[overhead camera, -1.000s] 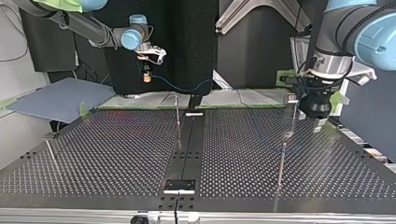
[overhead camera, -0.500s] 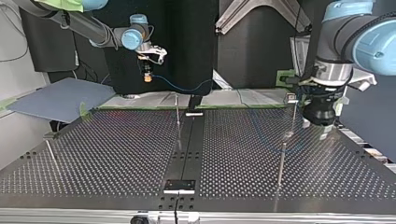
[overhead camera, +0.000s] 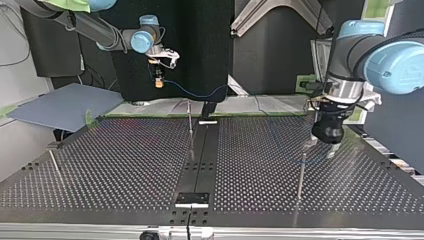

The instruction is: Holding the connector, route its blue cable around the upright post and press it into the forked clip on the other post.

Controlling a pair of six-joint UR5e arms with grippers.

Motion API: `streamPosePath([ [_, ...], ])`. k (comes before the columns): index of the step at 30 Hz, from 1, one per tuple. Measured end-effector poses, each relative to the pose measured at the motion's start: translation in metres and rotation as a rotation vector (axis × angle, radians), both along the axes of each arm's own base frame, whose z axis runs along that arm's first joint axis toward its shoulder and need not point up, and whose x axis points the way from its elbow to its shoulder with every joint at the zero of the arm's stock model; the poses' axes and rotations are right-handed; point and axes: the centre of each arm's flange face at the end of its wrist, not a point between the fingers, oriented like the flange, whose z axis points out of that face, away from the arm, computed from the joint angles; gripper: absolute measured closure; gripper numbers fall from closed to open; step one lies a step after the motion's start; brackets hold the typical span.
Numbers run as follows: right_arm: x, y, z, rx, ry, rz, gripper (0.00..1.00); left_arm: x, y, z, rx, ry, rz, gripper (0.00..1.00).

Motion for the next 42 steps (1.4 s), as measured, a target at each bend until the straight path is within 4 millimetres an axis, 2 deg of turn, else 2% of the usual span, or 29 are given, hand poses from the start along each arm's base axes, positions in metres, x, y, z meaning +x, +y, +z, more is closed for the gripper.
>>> streamPosePath([
  [10,0.0,0.0,0.0,0.0,0.0,0.0,1.0,0.029,0.003,-0.026,-0.059,-0.006,0.027,0.0],
  [15,0.0,0.0,0.0,0.0,0.0,0.0,1.0,0.039,0.007,-0.032,-0.068,-0.027,0.055,0.0],
  [23,0.001,0.001,0.0,0.0,0.0,0.003,1.0,0.048,0.016,-0.029,-0.089,-0.089,0.121,0.0],
  [36,0.002,0.001,0.0,0.0,0.0,0.005,1.0,0.068,0.015,-0.03,-0.109,-0.179,0.124,0.0],
  [42,0.002,0.002,0.0,0.0,0.0,0.006,1.0,0.078,0.019,-0.01,-0.109,-0.259,0.158,0.0],
])
